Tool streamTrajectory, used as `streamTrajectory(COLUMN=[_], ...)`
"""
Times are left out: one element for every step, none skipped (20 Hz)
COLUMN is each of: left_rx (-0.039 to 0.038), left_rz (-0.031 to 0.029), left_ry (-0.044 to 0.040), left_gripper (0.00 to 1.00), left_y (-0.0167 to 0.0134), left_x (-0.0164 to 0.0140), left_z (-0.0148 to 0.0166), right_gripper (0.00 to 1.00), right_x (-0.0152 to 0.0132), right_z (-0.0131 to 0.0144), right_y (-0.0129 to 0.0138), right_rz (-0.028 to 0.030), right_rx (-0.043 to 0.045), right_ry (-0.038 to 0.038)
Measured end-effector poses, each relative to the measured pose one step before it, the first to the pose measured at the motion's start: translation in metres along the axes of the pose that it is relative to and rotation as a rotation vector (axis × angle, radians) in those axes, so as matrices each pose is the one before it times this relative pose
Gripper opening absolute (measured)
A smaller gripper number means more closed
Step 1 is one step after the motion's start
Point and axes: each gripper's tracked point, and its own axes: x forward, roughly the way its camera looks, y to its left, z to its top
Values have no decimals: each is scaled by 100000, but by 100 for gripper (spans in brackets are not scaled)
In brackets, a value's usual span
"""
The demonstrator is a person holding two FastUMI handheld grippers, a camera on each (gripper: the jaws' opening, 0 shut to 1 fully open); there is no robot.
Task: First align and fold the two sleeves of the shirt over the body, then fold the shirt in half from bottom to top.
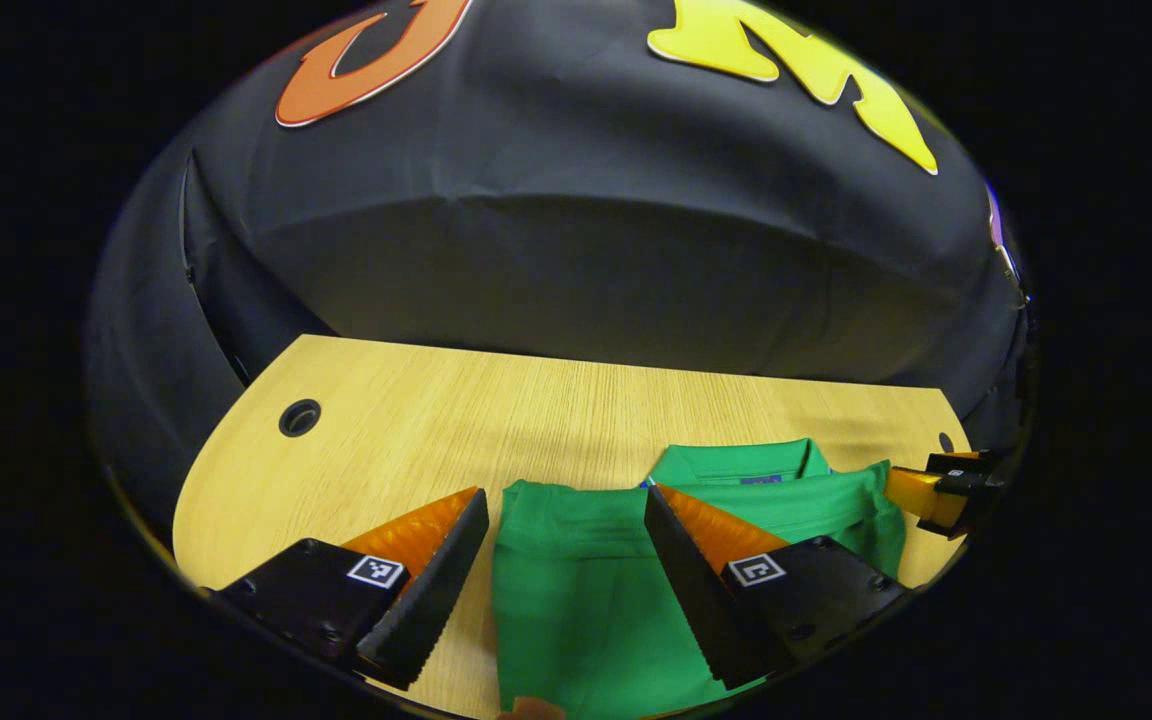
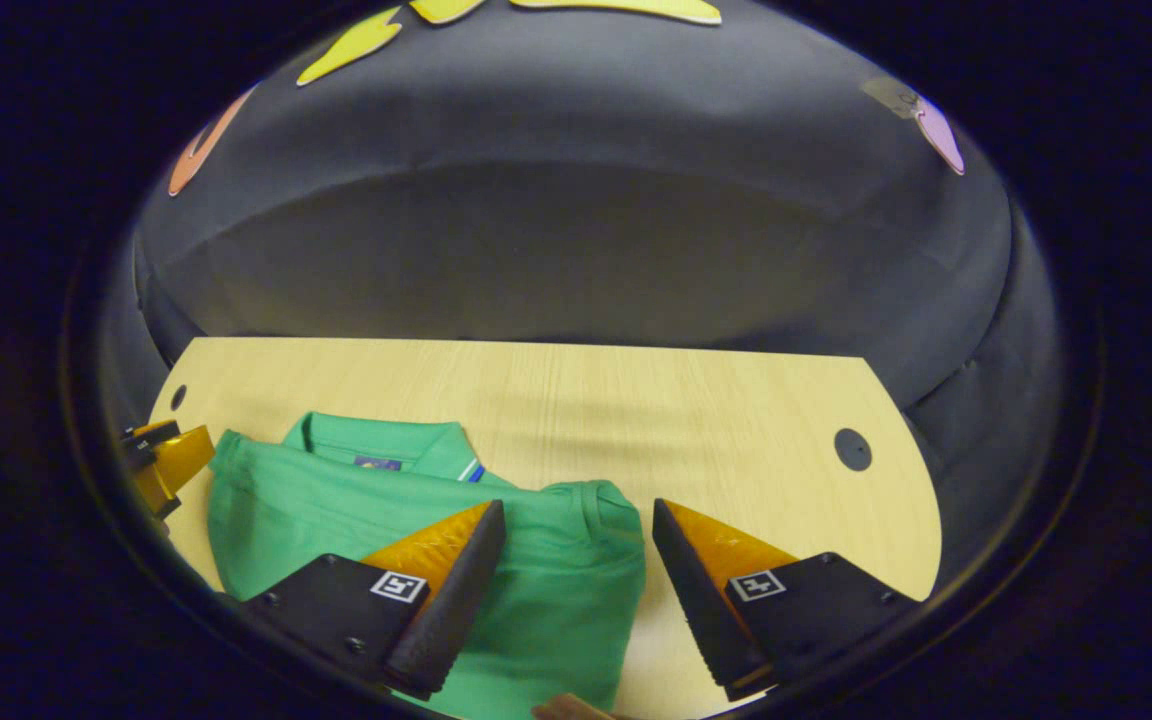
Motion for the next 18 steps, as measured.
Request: streamTrajectory(left_rx=[-41, -62, -231, -72, 531, -119, 40, -399, -44, 855, 1522, 1412, -17, -68, -311, -363, -611, -688], left_rz=[-376, -117, -1385, -1308, -1112, -455, -583, -1085, -317, 16, 281, 351, 682, -289, 308, -51, -671, -553], left_ry=[-785, -1404, -1252, -1479, -1425, -1415, -779, 57, -671, -1075, -1255, -1526, -2148, -2687, -1728, -1135, -377, -473], left_gripper=[100, 100, 100, 100, 100, 100, 100, 100, 100, 100, 100, 100, 100, 100, 100, 100, 100, 100], left_y=[-72, -35, -268, -392, -263, -94, -186, -205, 36, 55, -97, -39, 82, -46, -150, 7, 1, -78], left_x=[-1305, -1292, -1545, -1569, -1686, -1673, -1742, -2029, -2048, -1908, -1954, -1752, -2092, -1829, -1610, -1643, -1586, -1457], left_z=[614, 769, 792, 826, 761, 740, 628, 499, 441, 541, 375, 625, 596, 643, 556, 156, 54, 75], right_gripper=[94, 95, 97, 95, 95, 95, 94, 95, 95, 95, 95, 94, 94, 94, 93, 95, 95, 95], right_x=[-1411, -1512, -1708, -1926, -2083, -2084, -2412, -2518, -2638, -2122, -2356, -2495, -1951, -1756, -1250, -1741, -1603, -1425], right_z=[452, 514, 709, 769, 679, 662, 447, 544, 611, 588, 524, 582, 381, 564, 600, 562, 464, 293], right_y=[245, -96, -244, -159, -28, -113, 69, 154, -203, -258, -112, -14, -234, -551, -802, -279, 307, 7], right_rz=[983, -244, -472, -215, 472, -145, 710, 1185, 131, -596, -591, 372, -226, -1490, -1911, -315, 1039, 688], right_rx=[1186, 897, 774, 457, -6, -398, -550, -466, -1124, -862, -654, -652, -1302, -2611, -2030, -1101, -398, 1005], right_ry=[-597, -1137, -1869, -2207, -1937, -1543, -1775, -2521, -3133, -2859, -2482, -2700, -2231, -2923, -2542, -2552, -1947, -1581])
